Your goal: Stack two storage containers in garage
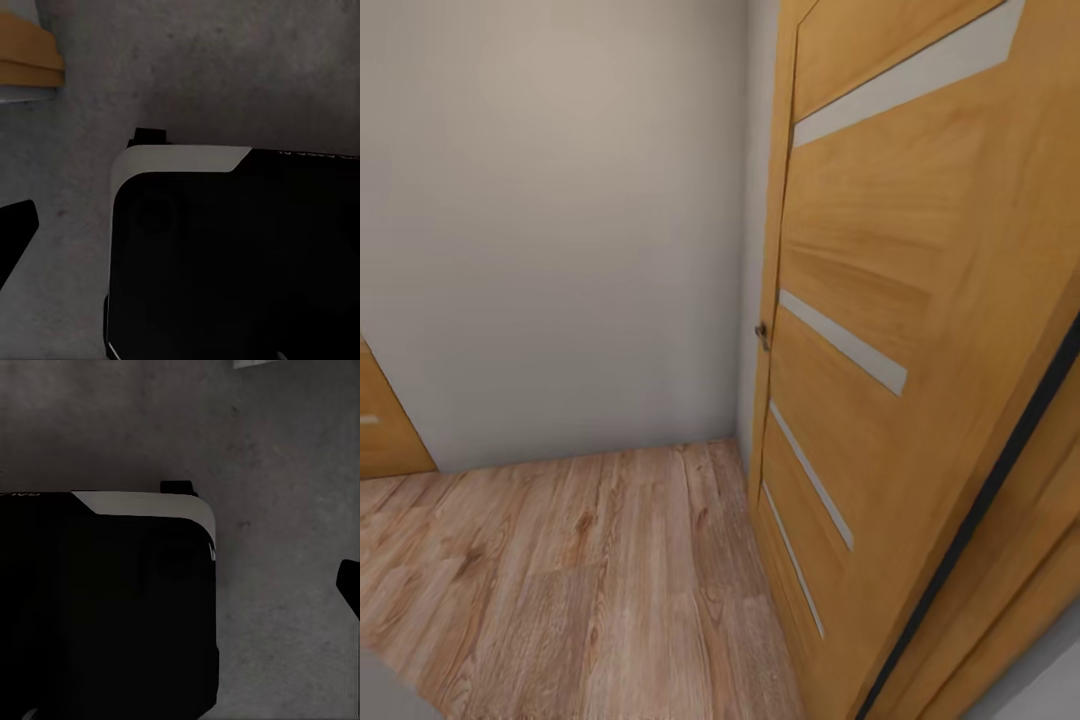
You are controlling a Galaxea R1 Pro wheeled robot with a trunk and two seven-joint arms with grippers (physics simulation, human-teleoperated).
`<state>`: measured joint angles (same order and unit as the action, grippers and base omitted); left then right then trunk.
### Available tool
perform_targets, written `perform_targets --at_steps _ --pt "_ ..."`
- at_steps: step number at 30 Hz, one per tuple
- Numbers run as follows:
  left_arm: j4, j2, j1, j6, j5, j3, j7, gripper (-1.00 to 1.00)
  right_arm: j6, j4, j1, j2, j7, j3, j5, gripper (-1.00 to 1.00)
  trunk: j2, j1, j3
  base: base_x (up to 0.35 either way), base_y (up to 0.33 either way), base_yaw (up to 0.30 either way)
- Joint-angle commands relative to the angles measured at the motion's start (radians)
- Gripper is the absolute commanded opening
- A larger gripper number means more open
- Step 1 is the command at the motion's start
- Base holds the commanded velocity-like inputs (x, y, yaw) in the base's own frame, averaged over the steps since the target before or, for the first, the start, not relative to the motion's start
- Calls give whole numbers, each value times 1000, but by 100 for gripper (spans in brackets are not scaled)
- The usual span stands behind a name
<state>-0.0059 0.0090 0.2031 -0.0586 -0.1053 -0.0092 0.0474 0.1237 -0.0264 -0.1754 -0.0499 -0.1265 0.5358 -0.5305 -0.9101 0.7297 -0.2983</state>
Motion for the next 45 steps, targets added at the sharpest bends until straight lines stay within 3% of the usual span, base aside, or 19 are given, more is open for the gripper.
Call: perform_targets --at_steps 1,16,28,36,45 --pt "1 0 1 -3 -11 -2 5 100 5 -3 -1 -1 -1 8 -9 100 -1 0 -1 0 0 258" --pt "3 0 1 -2 -11 -2 6 100 5 -3 -1 -1 -1 9 -8 100 -1 0 -1 20 0 264" --pt "3 0 1 -2 -10 -2 6 100 5 -3 -1 -1 -1 9 -9 100 -1 0 -1 266 -110 31" --pt "3 2 1 -5 -13 -2 5 100 5 -3 -1 0 -1 9 -8 100 -1 0 -1 32 -16 23" --pt "3 2 1 -5 -13 -2 5 100 5 -3 -1 0 -1 8 -8 100 -1 0 -1 1 0 231"
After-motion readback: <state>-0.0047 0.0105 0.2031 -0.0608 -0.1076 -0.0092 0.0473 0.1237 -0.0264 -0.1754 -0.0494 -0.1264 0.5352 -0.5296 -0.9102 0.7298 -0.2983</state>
